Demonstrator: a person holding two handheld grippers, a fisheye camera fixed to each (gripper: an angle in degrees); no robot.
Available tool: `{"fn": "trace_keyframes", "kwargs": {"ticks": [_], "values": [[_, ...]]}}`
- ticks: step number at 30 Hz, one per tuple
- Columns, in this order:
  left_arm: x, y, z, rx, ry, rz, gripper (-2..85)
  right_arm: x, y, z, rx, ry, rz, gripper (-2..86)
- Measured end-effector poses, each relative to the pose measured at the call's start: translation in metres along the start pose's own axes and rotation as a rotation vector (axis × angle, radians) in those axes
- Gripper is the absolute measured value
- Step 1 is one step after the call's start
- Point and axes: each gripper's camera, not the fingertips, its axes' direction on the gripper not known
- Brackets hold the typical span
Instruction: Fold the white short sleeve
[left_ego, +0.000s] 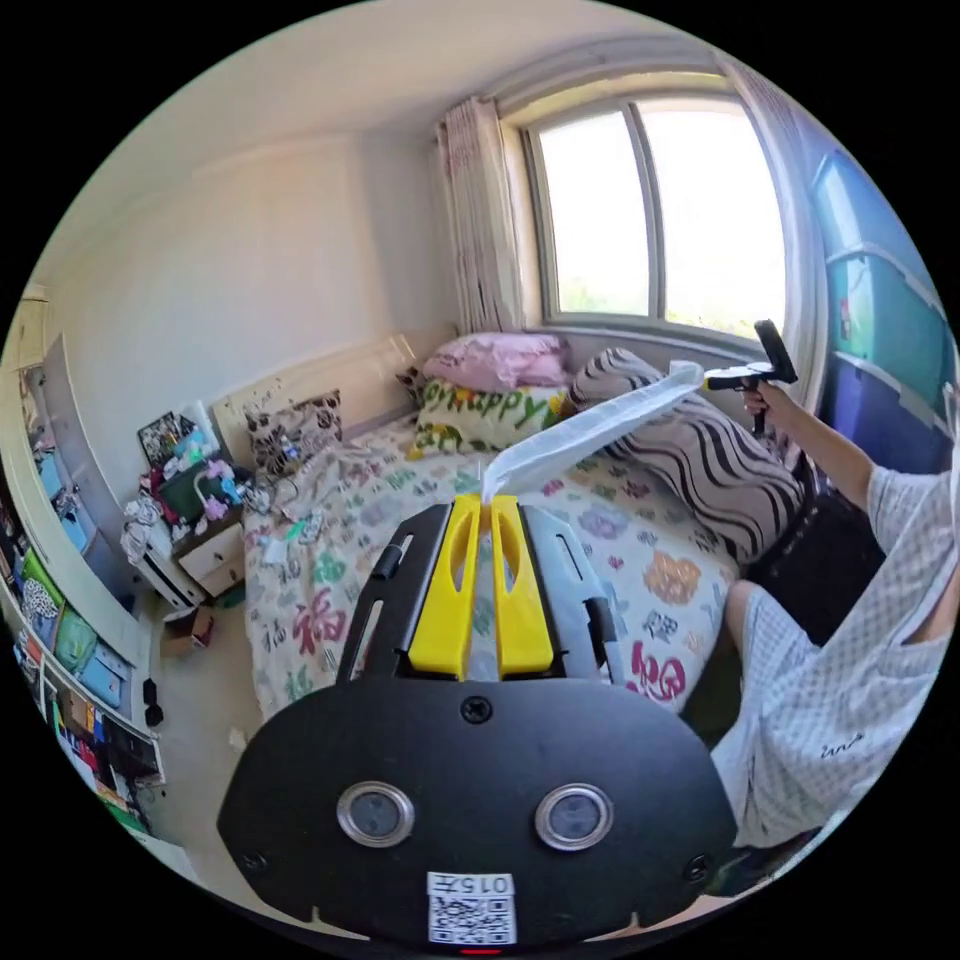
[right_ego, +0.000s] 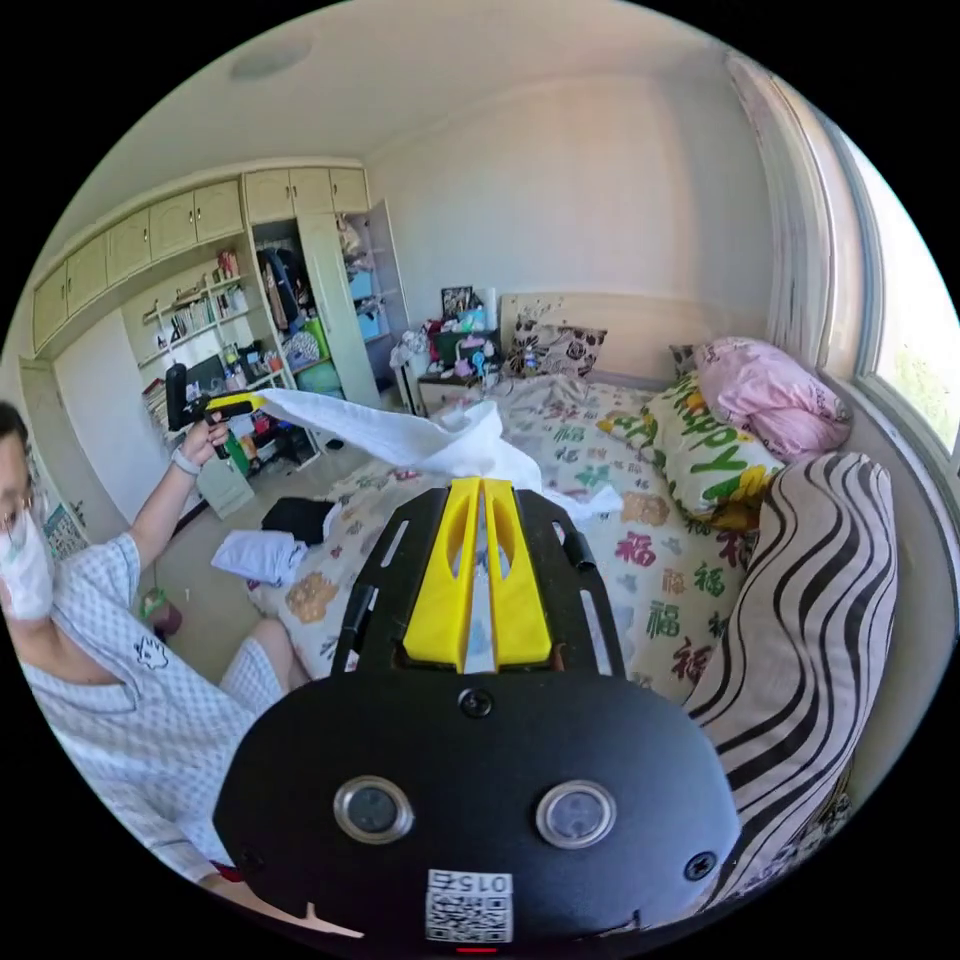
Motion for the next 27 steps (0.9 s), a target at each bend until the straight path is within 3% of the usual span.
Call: {"fn": "trace_keyframes", "kwargs": {"ticks": [4,12,27], "values": [[0.038,0.077,0.083,-0.252,0.159,-0.026,0.5,-0.021,0.089,0.064,-0.249,0.005,0.065,-0.2],[0.117,0.184,0.206,-0.586,0.345,-0.135,0.6,-0.052,0.225,0.166,-0.667,0.001,0.242,-0.3],[0.174,0.168,0.304,-0.847,0.248,-0.036,5.9,-0.131,0.238,0.218,-0.754,0.364,0.150,-0.5]]}}
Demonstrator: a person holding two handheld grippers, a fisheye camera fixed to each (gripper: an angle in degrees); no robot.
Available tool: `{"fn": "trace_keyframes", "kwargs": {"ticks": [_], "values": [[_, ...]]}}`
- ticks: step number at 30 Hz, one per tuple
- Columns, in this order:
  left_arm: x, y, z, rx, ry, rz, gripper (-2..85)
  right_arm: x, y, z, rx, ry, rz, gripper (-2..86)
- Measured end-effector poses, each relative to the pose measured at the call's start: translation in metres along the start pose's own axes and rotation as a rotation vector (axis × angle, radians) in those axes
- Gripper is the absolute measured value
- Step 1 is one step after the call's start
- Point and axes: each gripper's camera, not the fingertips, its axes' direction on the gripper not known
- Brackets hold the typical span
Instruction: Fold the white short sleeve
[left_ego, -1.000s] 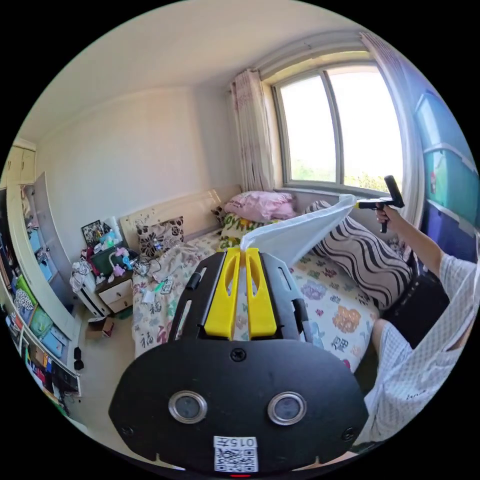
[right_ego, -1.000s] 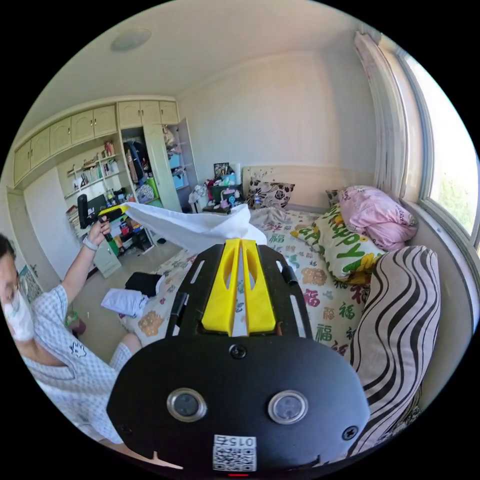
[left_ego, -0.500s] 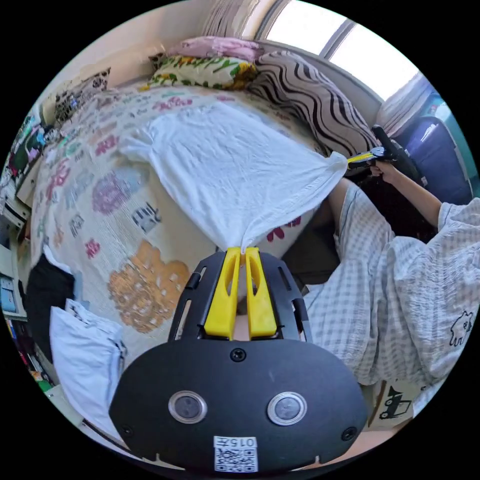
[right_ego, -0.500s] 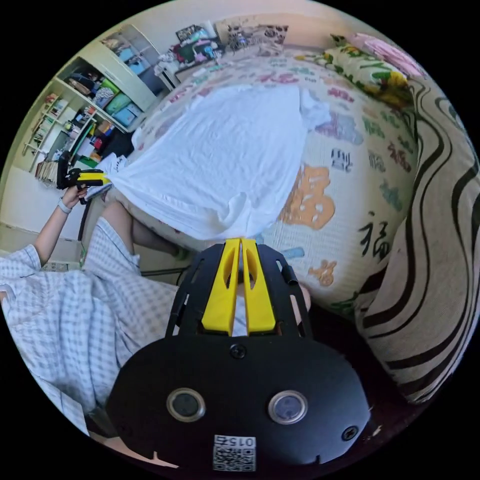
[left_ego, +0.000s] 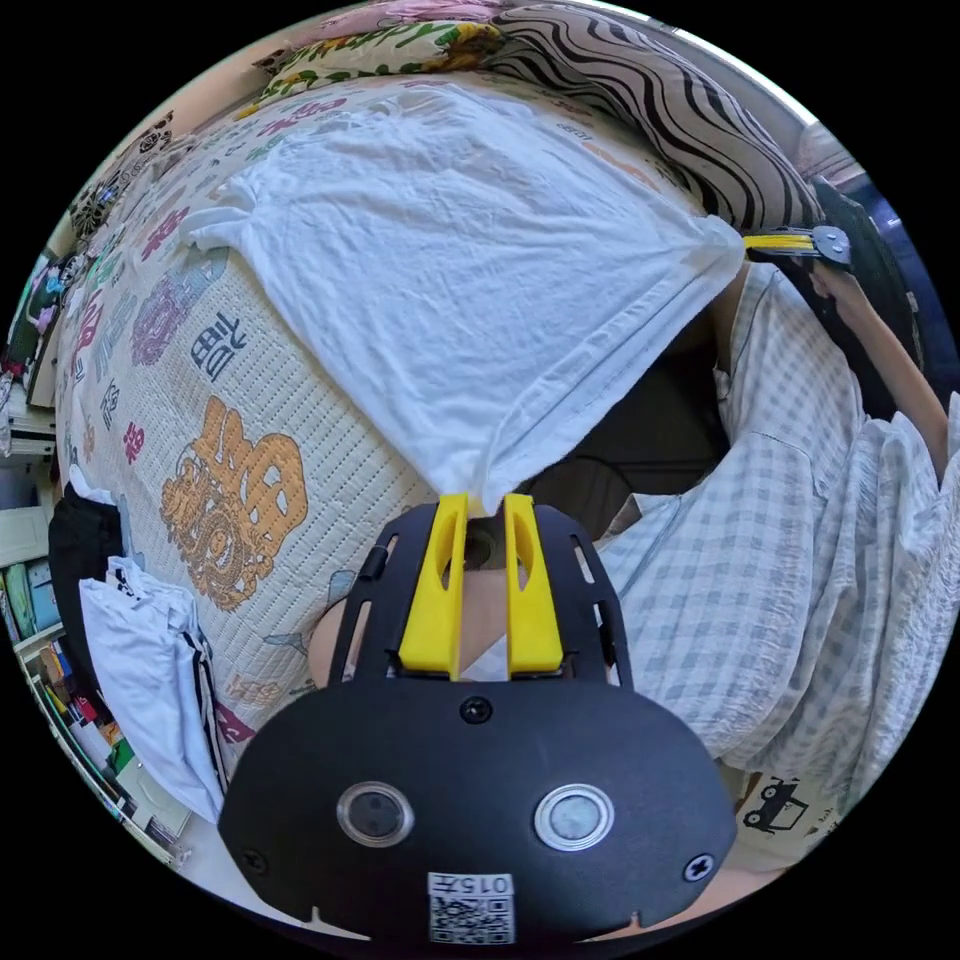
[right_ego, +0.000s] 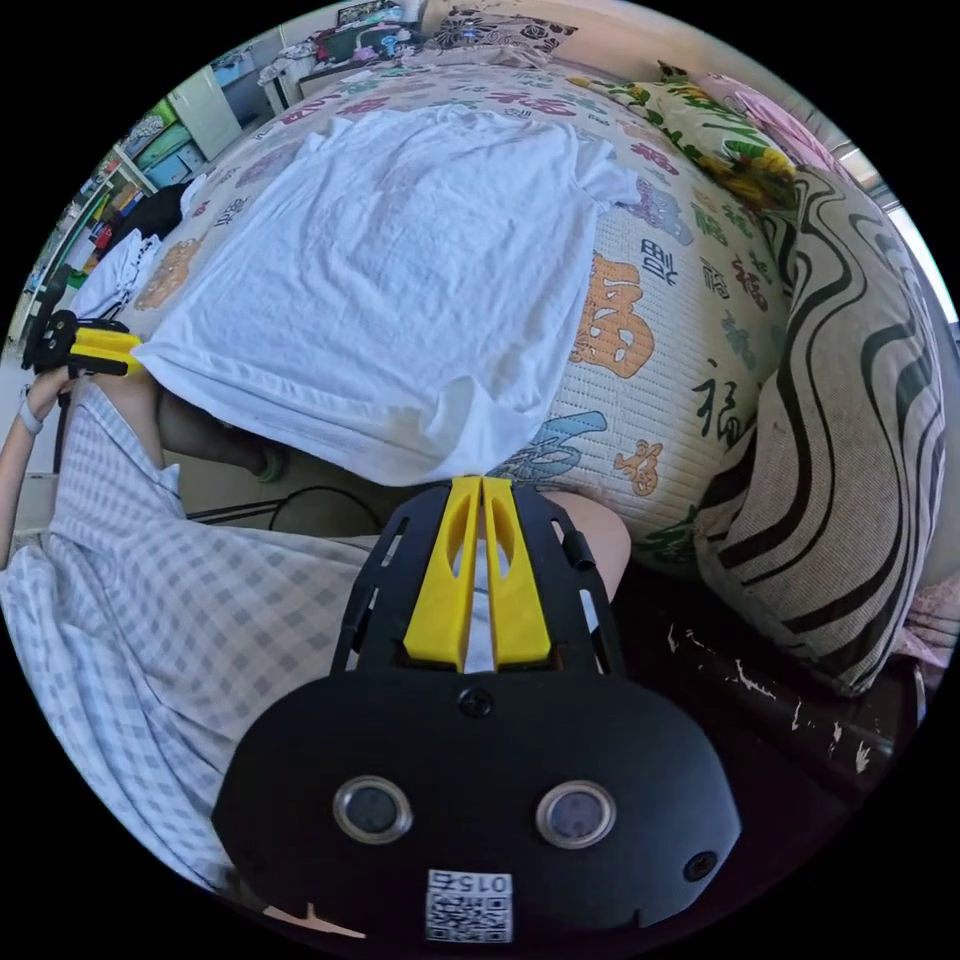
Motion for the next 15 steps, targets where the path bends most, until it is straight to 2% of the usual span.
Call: {"fn": "trace_keyframes", "kwargs": {"ticks": [5,15], "values": [[-0.012,-0.015,0.001,-0.001,0.003,-0.050,6.7,0.001,0.003,0.000,0.029,0.037,0.033,-0.3],[-0.041,-0.087,-0.006,0.160,0.049,-0.220,7.6,0.006,-0.019,0.002,0.107,0.110,-0.008,0.2]]}}
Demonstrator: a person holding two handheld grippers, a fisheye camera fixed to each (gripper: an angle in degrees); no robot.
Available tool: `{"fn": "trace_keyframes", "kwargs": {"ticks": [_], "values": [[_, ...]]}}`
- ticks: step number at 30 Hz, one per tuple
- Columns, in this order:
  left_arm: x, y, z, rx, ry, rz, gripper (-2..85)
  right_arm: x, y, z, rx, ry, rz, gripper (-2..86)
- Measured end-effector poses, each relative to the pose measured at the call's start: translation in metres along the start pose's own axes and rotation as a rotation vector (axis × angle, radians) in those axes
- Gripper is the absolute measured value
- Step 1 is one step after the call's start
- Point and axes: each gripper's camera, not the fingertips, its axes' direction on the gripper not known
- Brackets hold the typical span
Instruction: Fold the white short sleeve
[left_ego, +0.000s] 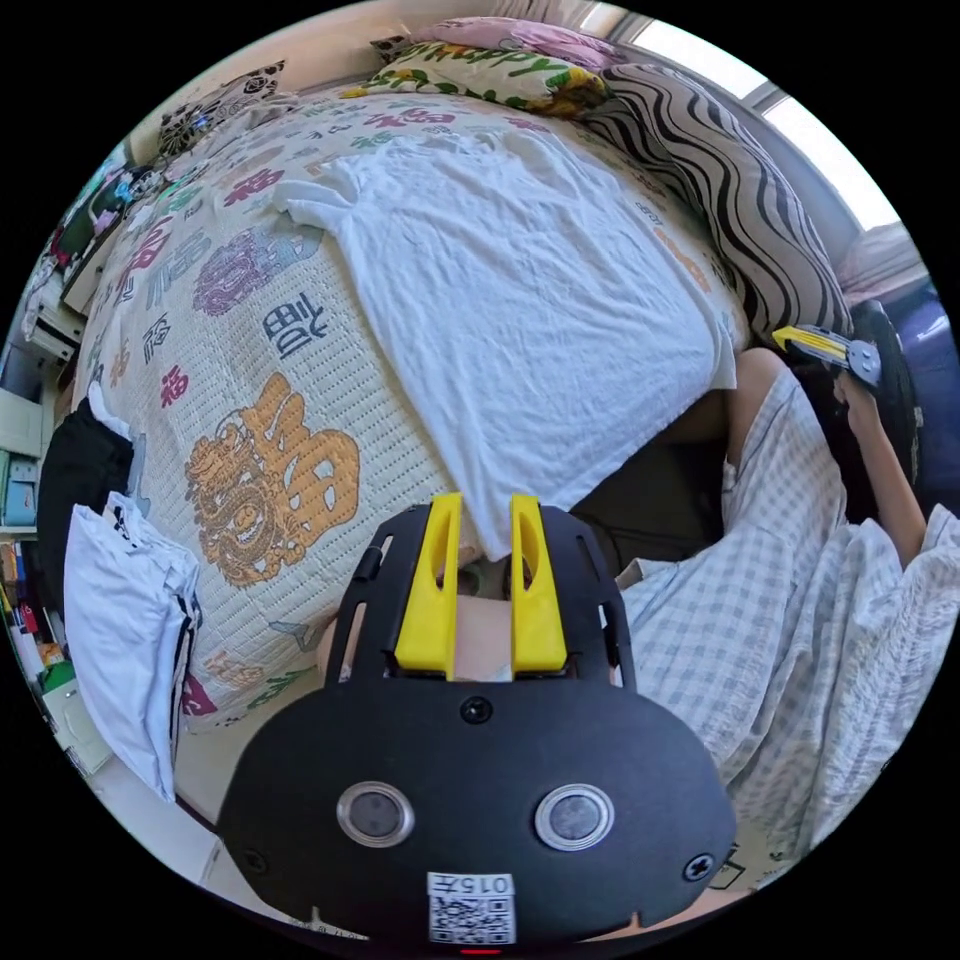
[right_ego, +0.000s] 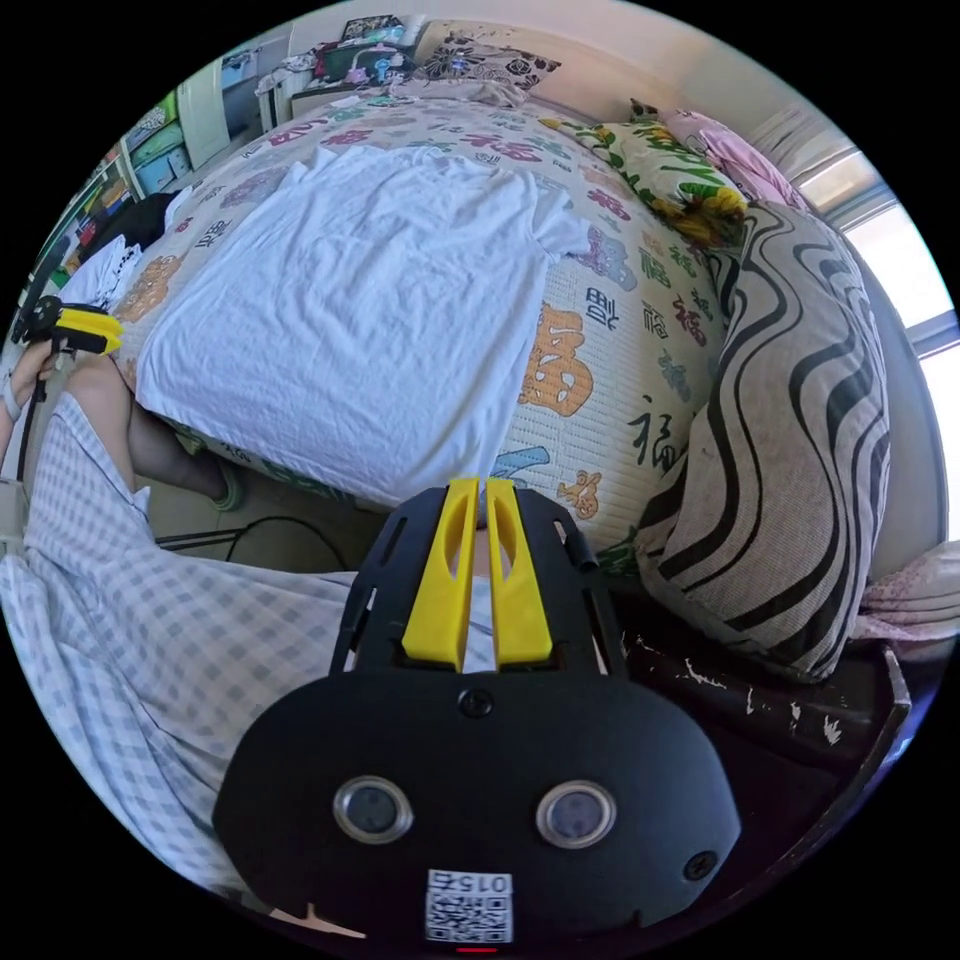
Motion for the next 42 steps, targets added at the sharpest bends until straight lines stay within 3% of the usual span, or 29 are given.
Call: {"fn": "trace_keyframes", "kwargs": {"ticks": [11,15,21,26,33,37,42], "values": [[-0.005,-0.154,0.042,0.015,-0.023,0.015,7.6,0.051,-0.075,0.061,0.053,0.010,-0.050,0.8],[-0.006,-0.216,0.077,-0.140,-0.071,0.109,7.5,0.110,-0.115,0.108,0.088,-0.115,0.055,2.6],[-0.011,-0.284,0.085,-0.292,0.017,0.104,6.3,0.232,-0.164,0.170,0.143,-0.286,0.259,5.6],[0.017,-0.399,0.043,-0.087,0.083,0.101,6.7,0.310,-0.204,0.214,0.107,-0.397,0.311,6.0],[0.111,-0.643,0.056,0.140,0.155,0.191,8.7,0.388,-0.251,0.294,0.075,-0.544,0.331,6.3],[0.158,-0.747,0.112,0.057,0.113,0.191,9.0,0.421,-0.265,0.345,0.028,-0.682,0.297,7.0],[0.182,-0.794,0.168,-0.128,0.090,0.202,5.3,0.436,-0.275,0.383,-0.024,-0.754,0.195,4.7]]}}
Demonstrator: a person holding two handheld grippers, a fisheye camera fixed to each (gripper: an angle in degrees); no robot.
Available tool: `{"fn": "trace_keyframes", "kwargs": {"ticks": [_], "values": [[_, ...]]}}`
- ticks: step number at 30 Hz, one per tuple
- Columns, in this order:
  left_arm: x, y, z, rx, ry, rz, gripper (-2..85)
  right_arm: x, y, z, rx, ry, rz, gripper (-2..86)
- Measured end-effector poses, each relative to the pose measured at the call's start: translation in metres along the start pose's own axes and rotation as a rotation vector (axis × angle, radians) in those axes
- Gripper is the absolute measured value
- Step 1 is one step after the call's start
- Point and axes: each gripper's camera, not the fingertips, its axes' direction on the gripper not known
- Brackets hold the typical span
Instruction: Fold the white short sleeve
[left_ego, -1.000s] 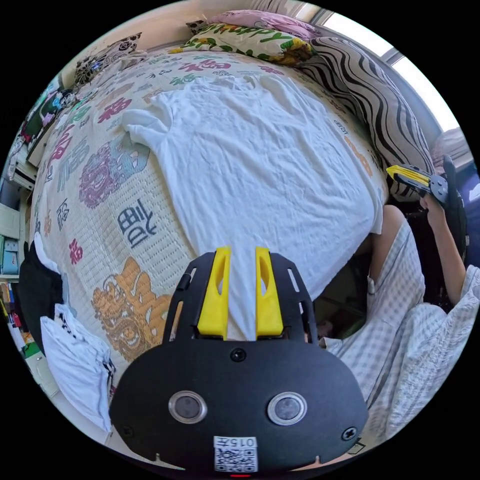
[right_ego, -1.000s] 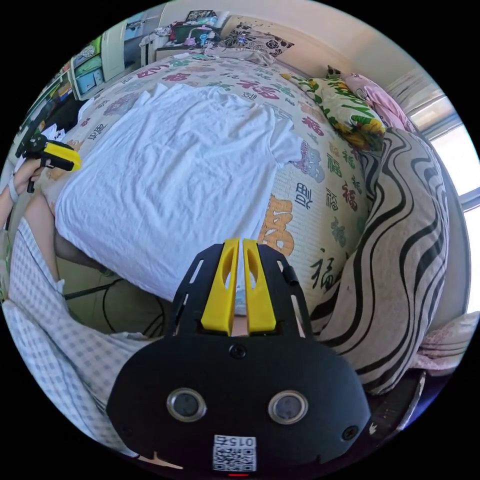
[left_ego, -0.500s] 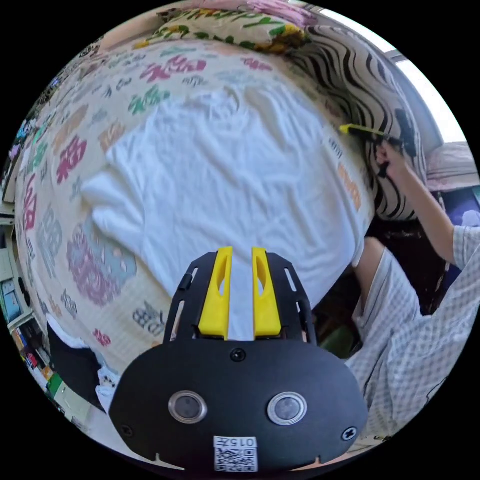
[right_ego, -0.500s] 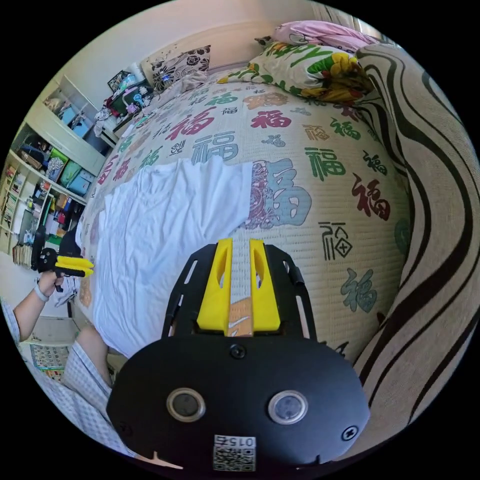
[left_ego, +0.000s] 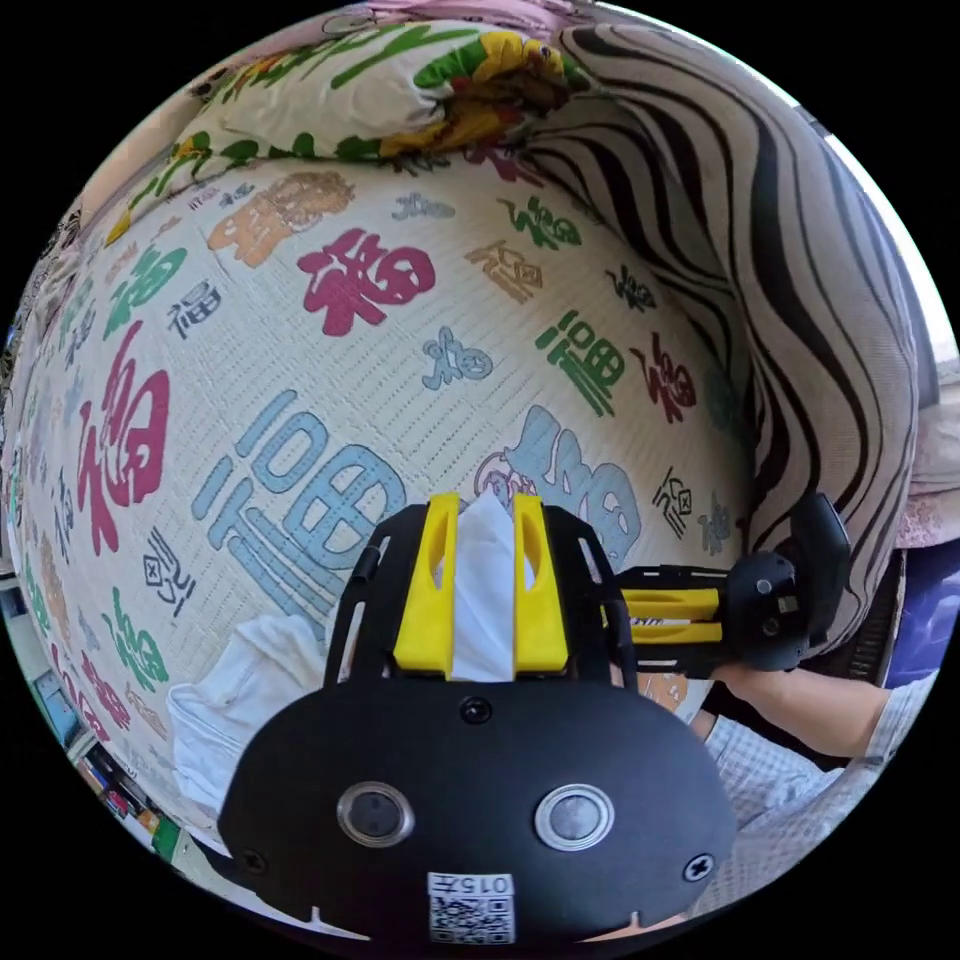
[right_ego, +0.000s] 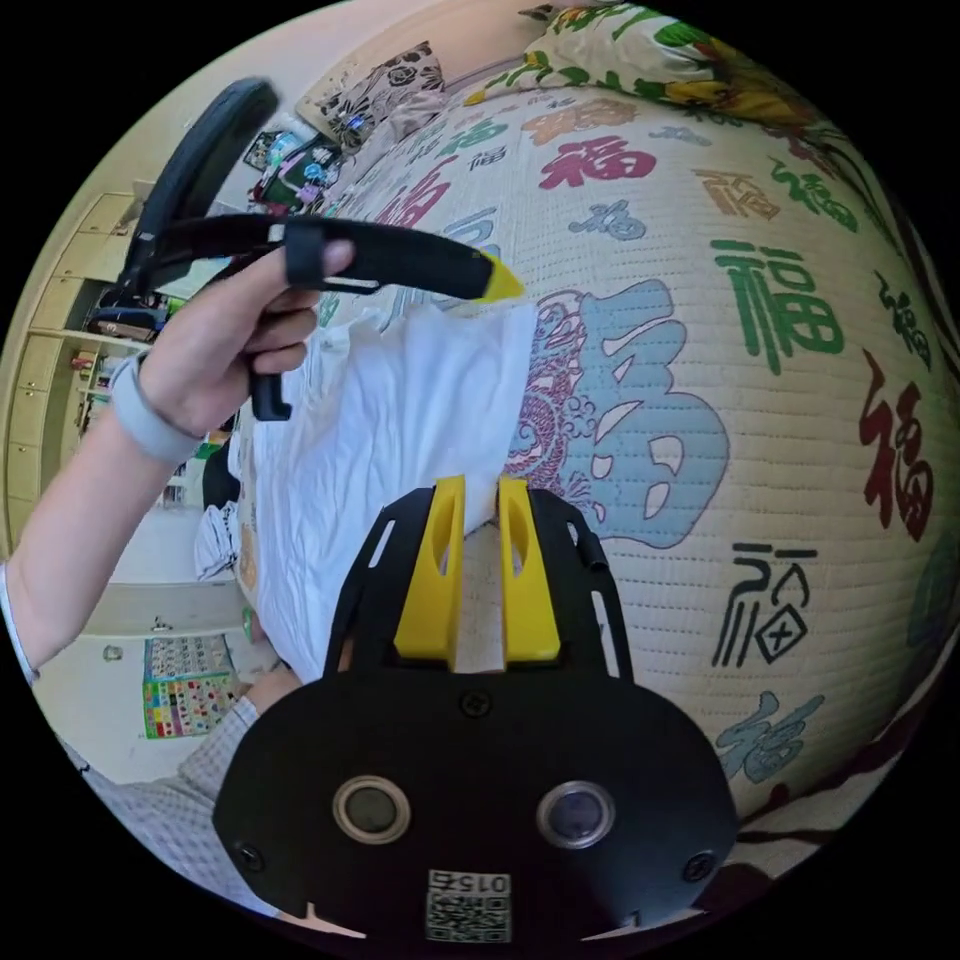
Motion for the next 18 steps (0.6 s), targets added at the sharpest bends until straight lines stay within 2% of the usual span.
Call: {"fn": "trace_keyframes", "kwargs": {"ticks": [2,7,10,15,18], "values": [[0.003,-0.008,0.008,-0.024,0.019,0.000,1.6,0.011,-0.003,-0.002,0.011,-0.039,-0.030,2.9],[0.033,-0.034,-0.014,0.233,0.089,0.082,-0.5,0.051,0.003,-0.029,0.077,0.011,0.017,0.6],[0.056,-0.060,-0.016,0.310,0.144,0.154,-0.6,0.073,0.012,-0.038,0.093,0.020,0.065,0.4],[0.074,-0.097,0.020,0.261,0.222,0.178,-0.3,0.106,0.015,-0.026,0.064,0.003,0.150,0.6],[0.074,-0.097,0.027,0.235,0.202,0.157,0.7,0.116,0.007,-0.021,0.060,-0.025,0.140,1.4]]}}
